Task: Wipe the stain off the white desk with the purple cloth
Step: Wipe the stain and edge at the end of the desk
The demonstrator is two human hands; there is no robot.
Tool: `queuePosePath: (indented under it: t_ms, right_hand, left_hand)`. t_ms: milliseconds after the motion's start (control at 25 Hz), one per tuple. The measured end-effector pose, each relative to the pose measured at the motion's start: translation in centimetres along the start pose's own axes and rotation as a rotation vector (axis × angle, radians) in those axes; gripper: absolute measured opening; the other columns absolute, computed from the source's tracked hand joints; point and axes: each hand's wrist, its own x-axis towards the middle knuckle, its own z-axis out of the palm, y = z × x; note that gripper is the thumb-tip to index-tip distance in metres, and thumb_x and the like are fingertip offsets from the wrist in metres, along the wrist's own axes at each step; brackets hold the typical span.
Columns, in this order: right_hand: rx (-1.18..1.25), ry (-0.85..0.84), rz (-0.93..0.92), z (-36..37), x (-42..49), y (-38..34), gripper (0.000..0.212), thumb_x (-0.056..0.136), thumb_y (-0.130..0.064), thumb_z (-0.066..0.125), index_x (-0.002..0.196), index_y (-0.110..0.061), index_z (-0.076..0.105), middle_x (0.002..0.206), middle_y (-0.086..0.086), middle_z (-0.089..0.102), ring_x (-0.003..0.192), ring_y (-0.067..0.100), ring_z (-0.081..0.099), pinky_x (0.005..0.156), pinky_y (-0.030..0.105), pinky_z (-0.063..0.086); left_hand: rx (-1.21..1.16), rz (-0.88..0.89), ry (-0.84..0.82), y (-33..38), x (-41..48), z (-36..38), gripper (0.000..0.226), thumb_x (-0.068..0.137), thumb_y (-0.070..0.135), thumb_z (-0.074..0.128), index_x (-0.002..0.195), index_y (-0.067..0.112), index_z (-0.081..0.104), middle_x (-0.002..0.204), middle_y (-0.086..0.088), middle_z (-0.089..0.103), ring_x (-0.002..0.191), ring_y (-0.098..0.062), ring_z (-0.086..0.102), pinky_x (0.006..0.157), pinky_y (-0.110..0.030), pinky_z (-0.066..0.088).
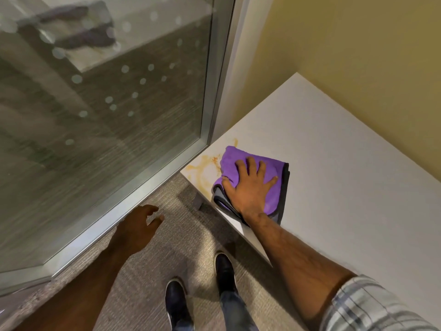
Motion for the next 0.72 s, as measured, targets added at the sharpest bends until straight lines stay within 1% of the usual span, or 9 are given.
queuePosePath:
  t_ms: [120, 200, 280, 320, 400, 480, 560, 640, 720]
  right_hand:
    - [0.137, 0.057, -0.124, -0.6, -0.8, 0.1, 0.044, 0.093, -0.047, 0.049, 0.130, -0.024, 0.054, 0.144, 0.004, 0.048, 0.140, 0.034, 0.034, 0.112, 0.074, 0.014]
    - [0.196, 0.093, -0.198, -0.8, -1.7, 1.3, 0.037, 0.090, -0.038, 0.055, 0.121, -0.019, 0.061, 0.131, 0.004, 0.058, 0.130, 0.032, 0.045, 0.112, 0.072, 0.019]
    - [0.196, 0.115, -0.235, -0.7, -2.3, 3.1, 0.035, 0.089, -0.034, 0.057, 0.118, -0.016, 0.062, 0.125, 0.006, 0.062, 0.125, 0.032, 0.050, 0.112, 0.071, 0.022]
    - [0.194, 0.127, -0.220, -0.8, -2.1, 3.9, 0.034, 0.089, -0.032, 0.056, 0.118, -0.015, 0.062, 0.125, 0.006, 0.062, 0.124, 0.032, 0.050, 0.112, 0.070, 0.022]
    - [0.220, 0.140, -0.171, 0.2, -1.1, 2.6, 0.030, 0.092, -0.030, 0.057, 0.118, -0.015, 0.062, 0.126, 0.008, 0.061, 0.125, 0.031, 0.049, 0.113, 0.070, 0.019]
    - [0.301, 0.171, -0.075, -0.6, 1.1, 1.5, 0.026, 0.093, -0.027, 0.057, 0.116, -0.015, 0.061, 0.125, 0.008, 0.060, 0.124, 0.031, 0.047, 0.114, 0.070, 0.016]
    - [0.333, 0.160, -0.080, -1.5, 3.1, -1.0, 0.024, 0.092, -0.027, 0.056, 0.112, -0.015, 0.061, 0.121, 0.008, 0.061, 0.120, 0.031, 0.048, 0.114, 0.068, 0.017]
    - [0.291, 0.108, -0.234, -1.8, 3.4, -3.6, 0.025, 0.089, -0.027, 0.056, 0.111, -0.015, 0.060, 0.117, 0.006, 0.061, 0.116, 0.031, 0.050, 0.113, 0.064, 0.023]
    - [0.299, 0.039, -0.411, -1.1, 1.7, -4.3, 0.027, 0.089, -0.028, 0.055, 0.112, -0.014, 0.060, 0.116, 0.005, 0.062, 0.114, 0.028, 0.052, 0.113, 0.063, 0.023]
  left_hand:
    - [0.011, -0.006, -0.007, 0.1, 0.1, 0.4, 0.041, 0.090, 0.043, 0.058, 0.126, 0.023, 0.056, 0.126, -0.004, 0.061, 0.113, -0.021, 0.057, 0.101, -0.049, 0.045]
    - [-0.006, 0.003, -0.013, 0.4, 0.1, 0.5, 0.040, 0.090, 0.044, 0.058, 0.125, 0.024, 0.056, 0.126, -0.004, 0.060, 0.112, -0.020, 0.058, 0.101, -0.050, 0.045]
    - [-0.002, 0.009, -0.027, 0.7, -0.1, 0.9, 0.040, 0.090, 0.044, 0.058, 0.125, 0.025, 0.055, 0.127, -0.003, 0.060, 0.111, -0.019, 0.058, 0.101, -0.049, 0.045]
    - [0.013, 0.012, -0.031, 1.0, -0.1, 1.1, 0.041, 0.090, 0.045, 0.058, 0.125, 0.025, 0.055, 0.127, -0.003, 0.060, 0.111, -0.019, 0.058, 0.101, -0.048, 0.045]
    - [-0.006, -0.004, -0.021, -1.0, -0.5, 0.9, 0.041, 0.089, 0.045, 0.058, 0.125, 0.024, 0.055, 0.128, -0.002, 0.059, 0.111, -0.020, 0.058, 0.100, -0.046, 0.046]
    - [0.014, 0.009, -0.013, -1.1, -0.4, 0.7, 0.042, 0.089, 0.045, 0.058, 0.126, 0.024, 0.055, 0.127, -0.003, 0.060, 0.111, -0.020, 0.058, 0.100, -0.046, 0.046]
    - [0.039, 0.012, 0.001, -1.5, -0.5, 0.2, 0.043, 0.089, 0.047, 0.057, 0.126, 0.024, 0.055, 0.125, -0.003, 0.060, 0.111, -0.020, 0.058, 0.100, -0.048, 0.046]
    - [0.044, 0.008, 0.008, -2.0, -0.4, -0.4, 0.045, 0.089, 0.048, 0.056, 0.127, 0.024, 0.055, 0.126, -0.003, 0.060, 0.112, -0.021, 0.058, 0.101, -0.049, 0.046]
    - [0.045, -0.006, 0.001, -2.4, -0.3, -0.4, 0.046, 0.089, 0.048, 0.056, 0.127, 0.023, 0.055, 0.126, -0.004, 0.061, 0.113, -0.022, 0.058, 0.100, -0.050, 0.047]
